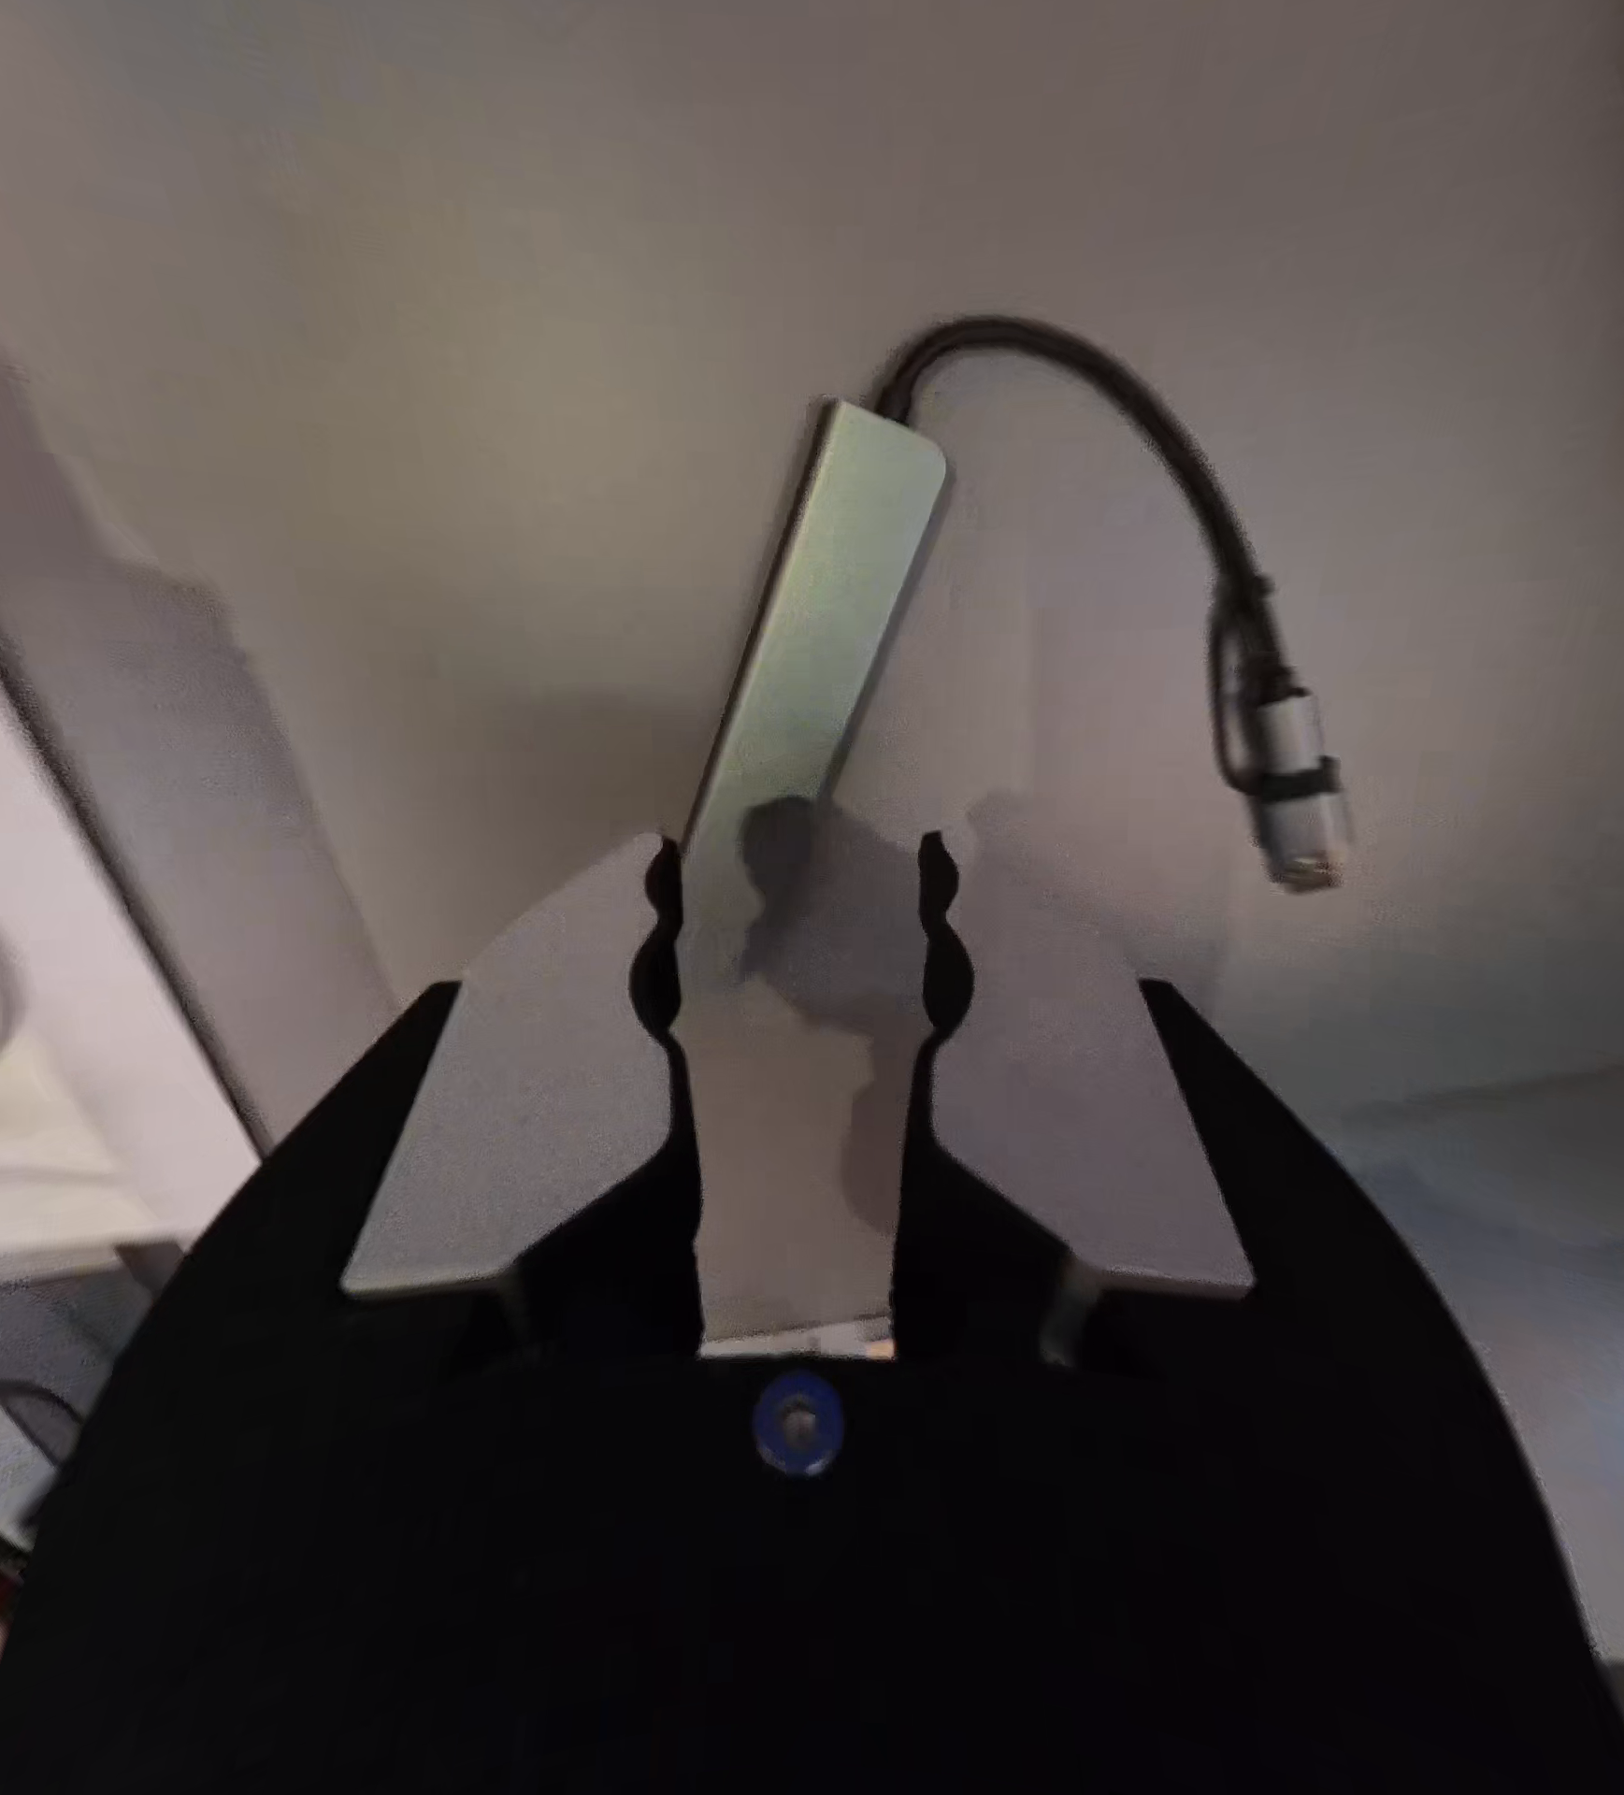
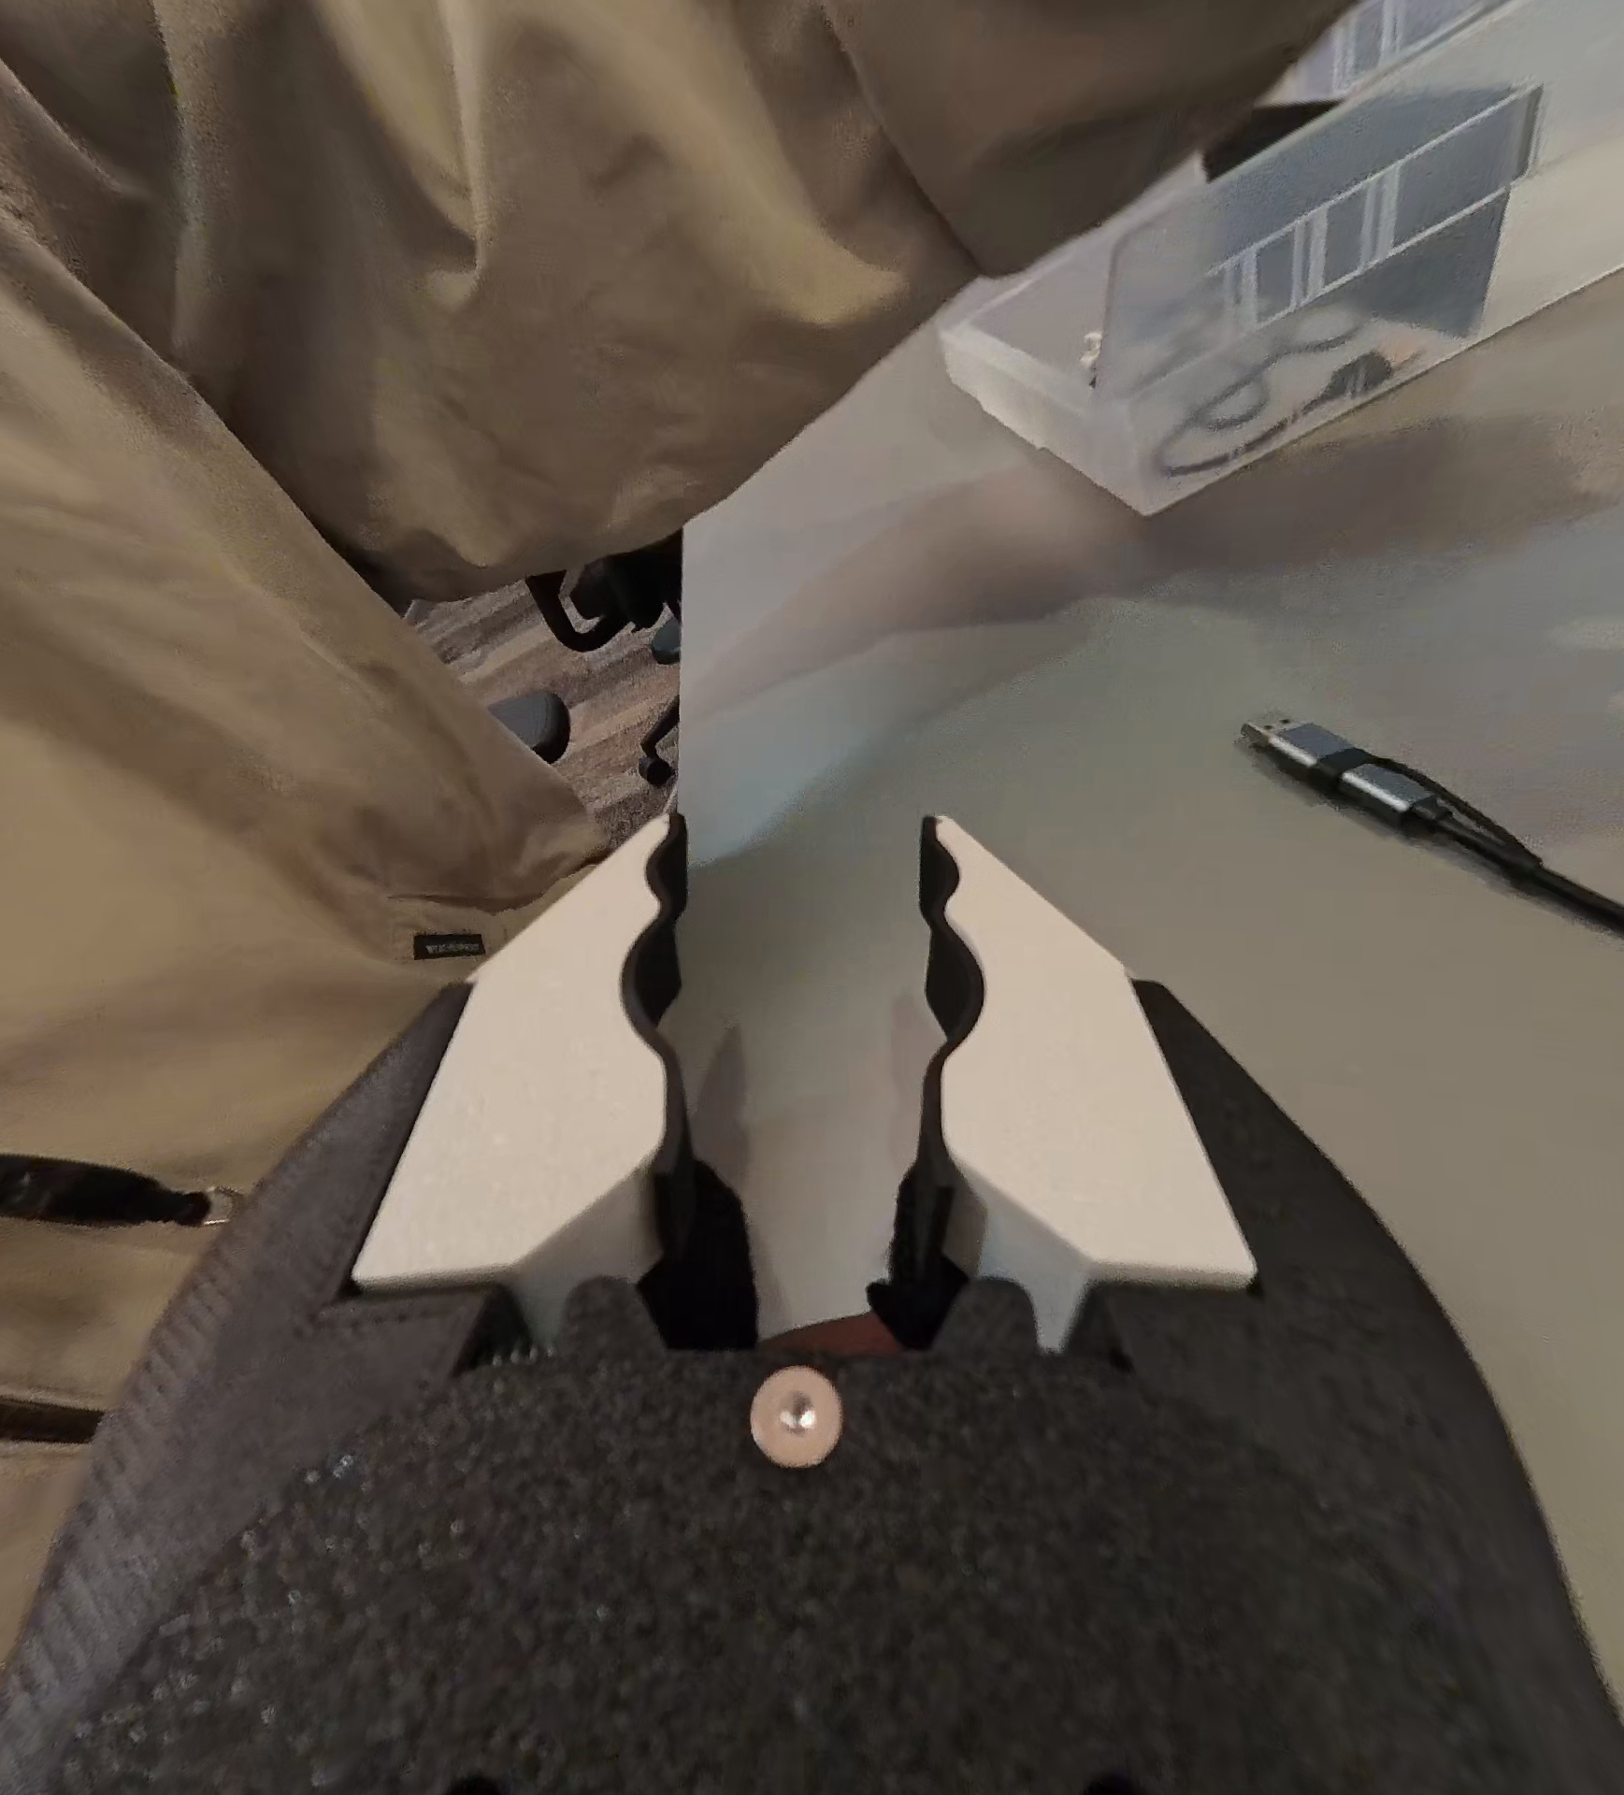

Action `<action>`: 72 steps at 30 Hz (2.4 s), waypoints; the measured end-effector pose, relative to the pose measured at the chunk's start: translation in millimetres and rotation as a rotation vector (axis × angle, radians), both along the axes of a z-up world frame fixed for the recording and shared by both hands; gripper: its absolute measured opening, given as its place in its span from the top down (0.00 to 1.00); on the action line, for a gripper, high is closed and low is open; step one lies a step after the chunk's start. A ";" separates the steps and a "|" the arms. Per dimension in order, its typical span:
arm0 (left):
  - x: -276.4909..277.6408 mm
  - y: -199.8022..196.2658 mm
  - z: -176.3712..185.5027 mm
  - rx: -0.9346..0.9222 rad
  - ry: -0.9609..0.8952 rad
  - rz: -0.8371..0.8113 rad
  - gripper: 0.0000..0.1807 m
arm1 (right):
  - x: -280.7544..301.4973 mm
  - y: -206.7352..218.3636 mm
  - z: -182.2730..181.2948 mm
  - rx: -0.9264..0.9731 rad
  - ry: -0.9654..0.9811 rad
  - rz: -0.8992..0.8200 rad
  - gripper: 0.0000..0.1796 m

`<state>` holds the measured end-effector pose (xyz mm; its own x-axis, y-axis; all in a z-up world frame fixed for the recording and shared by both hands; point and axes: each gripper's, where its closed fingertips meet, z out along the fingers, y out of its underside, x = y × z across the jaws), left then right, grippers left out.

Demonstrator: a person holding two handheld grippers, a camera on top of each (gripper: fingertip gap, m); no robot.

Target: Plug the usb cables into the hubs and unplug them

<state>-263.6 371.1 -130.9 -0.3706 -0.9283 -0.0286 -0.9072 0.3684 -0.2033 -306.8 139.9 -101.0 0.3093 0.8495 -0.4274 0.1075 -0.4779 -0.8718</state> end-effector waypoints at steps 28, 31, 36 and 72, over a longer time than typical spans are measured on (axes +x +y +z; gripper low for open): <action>-252.7 26.6 -33.0 -0.025 -0.096 1.049 0.95 | -20.7 -6.0 -29.4 -0.029 -0.130 0.091 0.73; -258.0 32.3 7.2 0.096 -0.191 1.034 0.99 | -18.8 -4.2 -27.0 -0.030 -0.114 0.076 0.74; -252.3 13.4 128.1 0.268 -0.512 0.998 0.99 | -14.1 -1.8 -24.1 -0.033 -0.092 0.054 0.74; -91.6 -197.0 -22.5 0.004 -0.729 0.733 0.79 | 26.0 40.8 -49.2 0.149 -0.333 -0.183 0.75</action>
<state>-355.2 174.0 -153.4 0.3947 -0.9185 -0.0226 -0.5659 -0.2236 -0.7935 -280.7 180.8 -150.2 0.5616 0.8128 -0.1545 0.3208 -0.3861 -0.8649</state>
